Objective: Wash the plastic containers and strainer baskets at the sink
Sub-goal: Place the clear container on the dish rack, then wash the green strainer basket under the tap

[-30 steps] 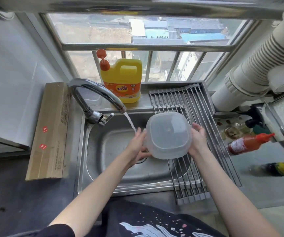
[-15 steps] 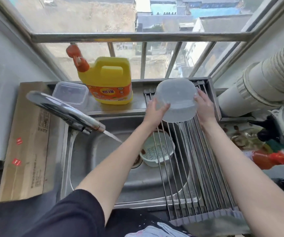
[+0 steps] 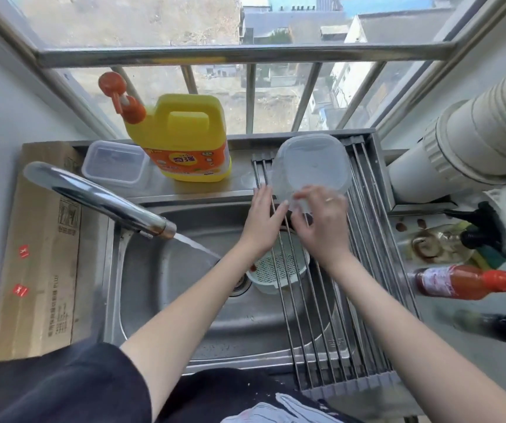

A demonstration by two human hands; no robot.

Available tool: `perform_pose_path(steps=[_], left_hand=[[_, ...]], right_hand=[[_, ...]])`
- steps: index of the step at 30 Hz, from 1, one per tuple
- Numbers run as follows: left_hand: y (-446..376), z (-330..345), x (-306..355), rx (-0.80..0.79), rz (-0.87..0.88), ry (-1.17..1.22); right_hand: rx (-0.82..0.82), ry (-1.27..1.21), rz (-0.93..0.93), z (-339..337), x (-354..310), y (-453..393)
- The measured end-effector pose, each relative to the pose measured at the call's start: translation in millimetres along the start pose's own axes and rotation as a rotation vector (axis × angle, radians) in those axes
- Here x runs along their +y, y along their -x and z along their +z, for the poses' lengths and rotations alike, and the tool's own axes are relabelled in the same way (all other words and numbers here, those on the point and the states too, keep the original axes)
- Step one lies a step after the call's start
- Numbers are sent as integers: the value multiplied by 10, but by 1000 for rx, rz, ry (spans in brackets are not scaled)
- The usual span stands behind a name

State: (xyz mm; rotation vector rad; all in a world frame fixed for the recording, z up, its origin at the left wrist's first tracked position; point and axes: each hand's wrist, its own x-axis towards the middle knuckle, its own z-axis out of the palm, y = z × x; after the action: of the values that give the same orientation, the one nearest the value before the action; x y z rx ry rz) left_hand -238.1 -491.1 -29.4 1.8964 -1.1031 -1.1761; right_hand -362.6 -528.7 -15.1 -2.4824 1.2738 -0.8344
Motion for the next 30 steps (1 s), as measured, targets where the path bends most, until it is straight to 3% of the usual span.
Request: perform_pose_path(steps=[2,5,10,12,15,18,20,22,26,30], left_hand=[[349,-64,-258,14,3,-2],[858,-161,-863,70,-122,-53],[1369,-413,-1386,243,-394,57],[1490,-527,-1431,296,-441,102],[1597,-659,-1524,353,-503,226],[1667,-722,-1620,399,-559,371],[1689,-715,-1638,406,-589,438],[1673,-700,-1622,375,-615,478],[1574,-727,-1532,312,-657,540],[1503,-745,-1478,277,-694,665]], right_hand=[[-170,92,-218,101,-285,322],[-400,268,-319,359,-587,698],[-1072,550,-137,610,-776,802],[-1166,631,-175,633,-754,792],[-1146,655,-169,696,-723,828],[-956,523,-165,807,-618,887],[-954,595,-128,635,-784,835],[-910,501,-110,596,-859,799],[-713,14,176,546,-915,785],[-603,-629,607,388,-984,733]])
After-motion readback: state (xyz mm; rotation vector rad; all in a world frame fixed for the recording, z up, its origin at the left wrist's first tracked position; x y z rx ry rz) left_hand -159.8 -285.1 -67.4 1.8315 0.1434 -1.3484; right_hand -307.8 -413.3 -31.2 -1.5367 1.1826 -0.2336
